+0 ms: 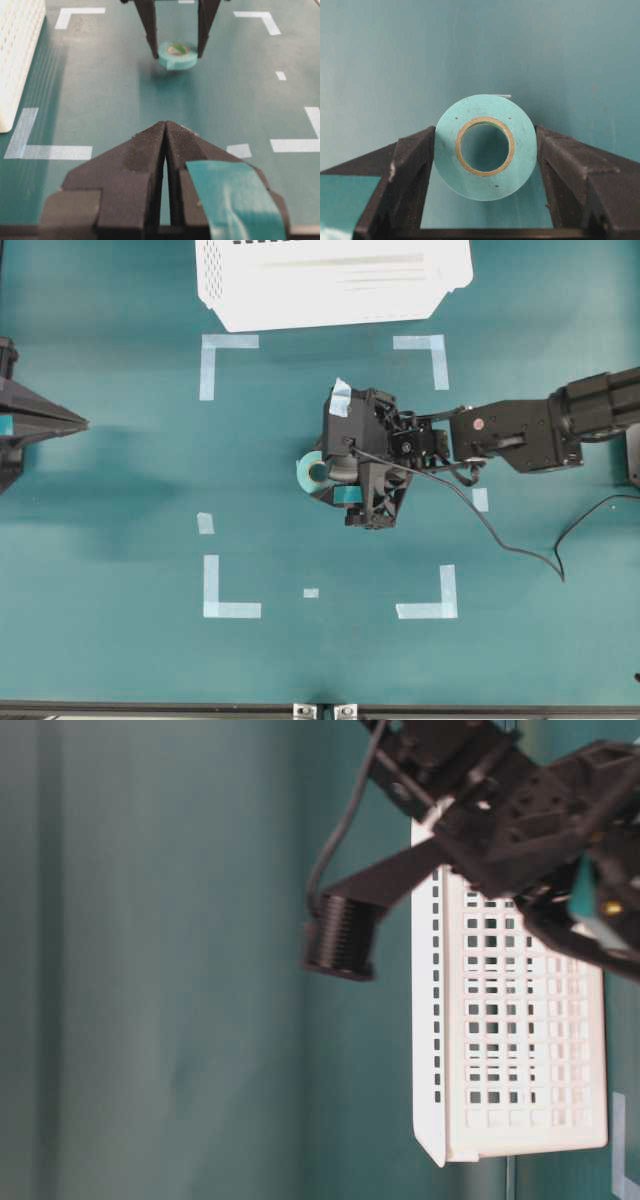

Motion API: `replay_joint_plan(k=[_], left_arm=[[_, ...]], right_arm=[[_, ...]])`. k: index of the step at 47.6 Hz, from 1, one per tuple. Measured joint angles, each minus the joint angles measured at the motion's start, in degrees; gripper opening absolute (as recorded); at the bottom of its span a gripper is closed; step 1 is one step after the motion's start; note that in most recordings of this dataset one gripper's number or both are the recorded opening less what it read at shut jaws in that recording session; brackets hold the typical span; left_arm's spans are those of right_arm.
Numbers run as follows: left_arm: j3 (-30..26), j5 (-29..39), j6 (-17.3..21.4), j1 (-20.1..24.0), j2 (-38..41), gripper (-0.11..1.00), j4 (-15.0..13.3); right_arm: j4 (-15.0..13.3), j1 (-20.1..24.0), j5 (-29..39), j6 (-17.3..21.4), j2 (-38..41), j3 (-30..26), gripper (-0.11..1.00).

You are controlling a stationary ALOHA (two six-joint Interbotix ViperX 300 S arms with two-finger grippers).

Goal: Put the tape in the middle into the white basket.
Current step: 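Lift the tape roll and carry it toward the white basket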

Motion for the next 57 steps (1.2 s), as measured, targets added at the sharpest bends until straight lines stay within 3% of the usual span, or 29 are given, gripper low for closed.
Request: replay_joint_plan(k=[16,37,57], left_arm=[[0.0,0.09,0.0,0.0,0.0,-0.11,0.0],[0.0,0.09,0.0,0.0,0.09,-0.11,0.0],[0.0,0.0,0.0,0.0,0.09,-0.11,0.0]], right_arm=[[-0.09,0.0,1.76,0.0,-5.36,-0.97,0.67],[-0.97,0.09,13.1,0.0,-9.14,-6.86,0.67],[-2.29,-2.29,13.89,0.0,-9.49,-7.47,0.67]])
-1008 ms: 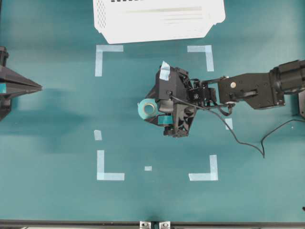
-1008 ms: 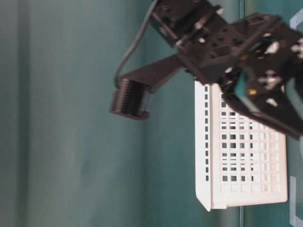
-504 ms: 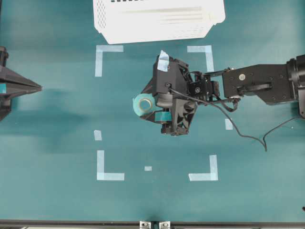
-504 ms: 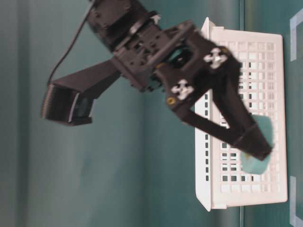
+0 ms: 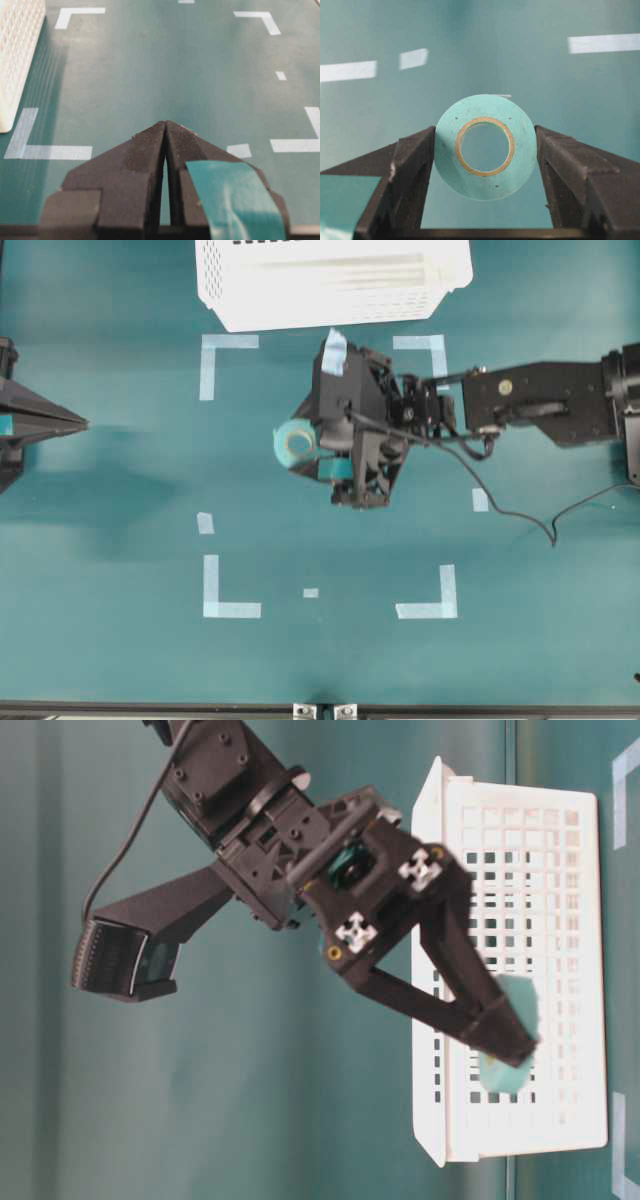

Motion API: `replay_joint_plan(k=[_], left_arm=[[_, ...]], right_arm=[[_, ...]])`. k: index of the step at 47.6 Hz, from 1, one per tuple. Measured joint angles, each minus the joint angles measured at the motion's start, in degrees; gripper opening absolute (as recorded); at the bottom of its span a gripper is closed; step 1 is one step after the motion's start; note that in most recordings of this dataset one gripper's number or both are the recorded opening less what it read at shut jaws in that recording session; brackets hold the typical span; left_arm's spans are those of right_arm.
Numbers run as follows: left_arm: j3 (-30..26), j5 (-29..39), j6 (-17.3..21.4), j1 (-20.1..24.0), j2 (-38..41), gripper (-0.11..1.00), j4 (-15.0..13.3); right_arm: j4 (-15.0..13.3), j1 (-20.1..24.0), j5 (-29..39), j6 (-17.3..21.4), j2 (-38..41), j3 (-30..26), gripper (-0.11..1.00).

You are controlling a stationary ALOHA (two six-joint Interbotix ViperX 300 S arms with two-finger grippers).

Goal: Put the tape in the middle into the white basket.
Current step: 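Lift the tape roll and carry it toward the white basket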

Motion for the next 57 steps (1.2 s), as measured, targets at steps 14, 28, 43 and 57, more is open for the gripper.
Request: replay_joint_plan(k=[14,28,43,57], left_arm=[[0.0,0.0,0.0,0.09,0.0,-0.11,0.0],[0.0,0.0,0.0,0.09,-0.09,-0.11,0.0],[0.0,0.0,0.0,0.0,-0.09,-0.11,0.0],[0.0,0.09,0.0,0.0,-0.09,-0.11,0.0]], right_arm=[[-2.72,-6.5,0.0,0.0,-2.64,0.0,0.67],[-3.16,-14.41,-0.26,0.0,-2.9,0.0,0.67],[-3.16,-20.48,-2.02,-0.35,-2.9,0.0,0.67],[-3.25,-24.87,-3.25,-0.7,-2.9,0.0,0.67]])
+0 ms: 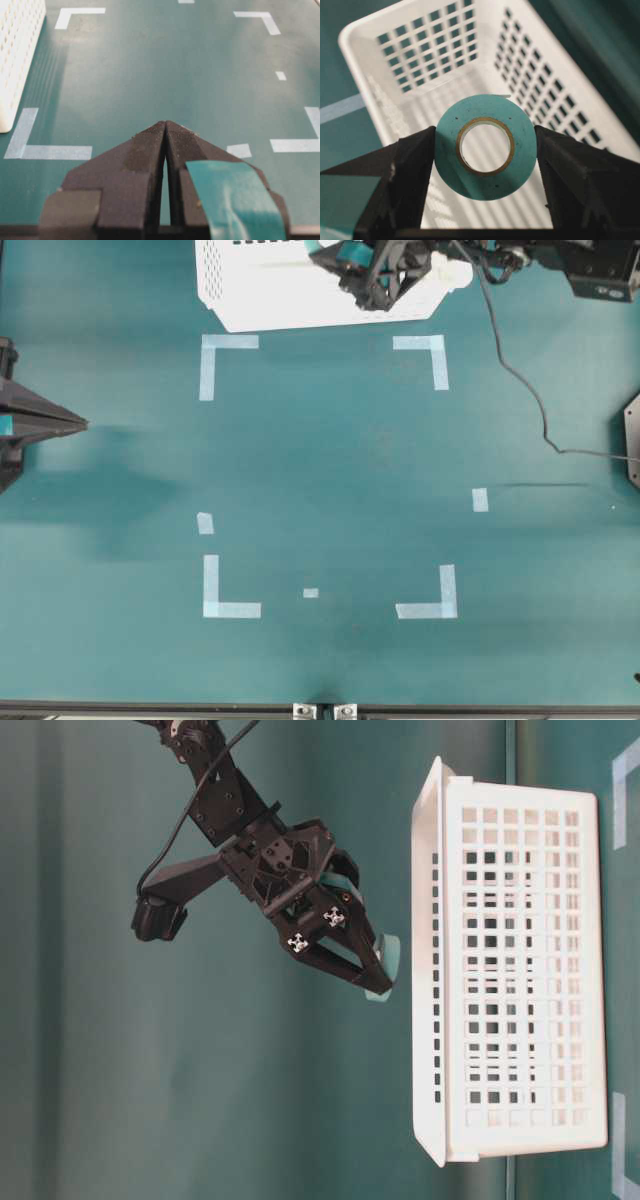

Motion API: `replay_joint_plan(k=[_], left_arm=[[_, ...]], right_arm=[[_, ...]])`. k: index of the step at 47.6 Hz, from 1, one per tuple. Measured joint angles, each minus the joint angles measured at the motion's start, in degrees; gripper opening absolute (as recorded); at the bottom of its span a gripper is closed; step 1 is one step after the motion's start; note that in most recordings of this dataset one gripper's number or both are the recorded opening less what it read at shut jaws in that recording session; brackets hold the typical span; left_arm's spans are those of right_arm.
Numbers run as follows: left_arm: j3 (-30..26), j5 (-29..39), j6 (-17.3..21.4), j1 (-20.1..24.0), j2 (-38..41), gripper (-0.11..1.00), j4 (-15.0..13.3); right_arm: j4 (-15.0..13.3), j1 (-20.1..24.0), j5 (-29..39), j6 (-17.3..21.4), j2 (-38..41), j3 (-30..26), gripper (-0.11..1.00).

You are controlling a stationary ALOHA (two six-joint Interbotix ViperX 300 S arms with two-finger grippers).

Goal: Put the tape in the middle into the white basket.
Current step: 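Lift the tape roll and carry it toward the white basket, then lower the tape roll into the basket and open the right gripper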

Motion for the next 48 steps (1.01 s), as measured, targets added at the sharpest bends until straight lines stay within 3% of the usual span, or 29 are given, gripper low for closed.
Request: replay_joint_plan(k=[41,48], left_arm=[[0.0,0.0,0.09,0.0,0.0,-0.11,0.0],[0.0,-0.09,0.09,0.0,0.0,-0.11,0.0]], right_arm=[[-0.18,-1.49,-0.79,-0.26,0.53,0.0,0.68],[-1.32,-1.49,-0.79,-0.18,0.53,0.0,0.96]])
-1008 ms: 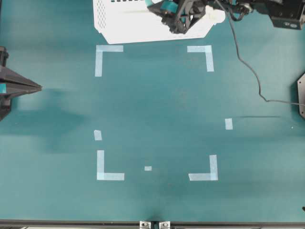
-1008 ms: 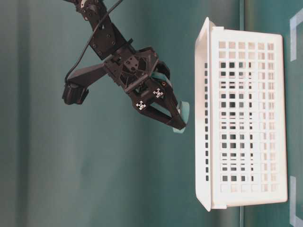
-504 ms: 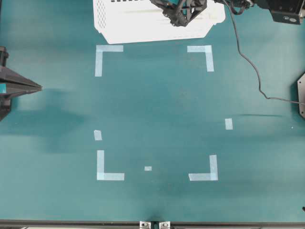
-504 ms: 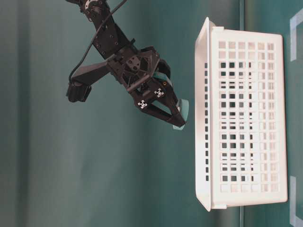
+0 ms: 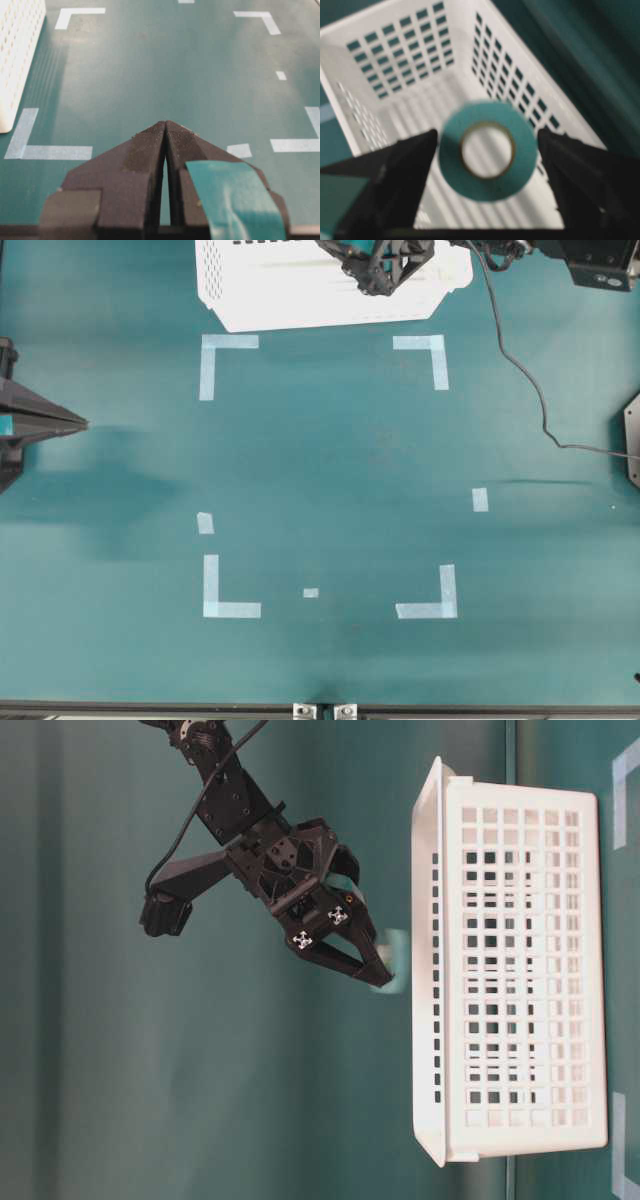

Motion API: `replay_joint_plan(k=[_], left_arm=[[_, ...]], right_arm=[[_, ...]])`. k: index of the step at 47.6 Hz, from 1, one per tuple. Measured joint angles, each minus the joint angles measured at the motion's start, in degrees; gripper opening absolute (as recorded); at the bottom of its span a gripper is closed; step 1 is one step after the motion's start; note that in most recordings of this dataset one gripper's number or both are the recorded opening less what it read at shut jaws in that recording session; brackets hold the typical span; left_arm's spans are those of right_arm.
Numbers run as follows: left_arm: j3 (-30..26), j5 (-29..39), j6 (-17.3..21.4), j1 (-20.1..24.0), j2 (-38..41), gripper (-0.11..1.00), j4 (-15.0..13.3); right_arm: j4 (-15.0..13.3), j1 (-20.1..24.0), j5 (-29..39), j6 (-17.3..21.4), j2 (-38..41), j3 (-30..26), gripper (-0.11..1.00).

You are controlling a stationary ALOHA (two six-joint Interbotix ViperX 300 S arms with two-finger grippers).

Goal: Put the tape in the middle into the white basket.

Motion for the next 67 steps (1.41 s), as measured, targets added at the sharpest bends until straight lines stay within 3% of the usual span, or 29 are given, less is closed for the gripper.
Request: replay_joint_plan(k=[29,67], left_arm=[[0.0,0.0,0.0,0.09,0.0,-0.11,0.09],[0.0,0.0,0.0,0.0,0.0,-0.11,0.0]], right_arm=[[-0.7,1.32,0.0,0.44,0.0,0.0,0.96],[-0.97,19.51,-0.09,-0.18,-0.79,1.76,0.96]])
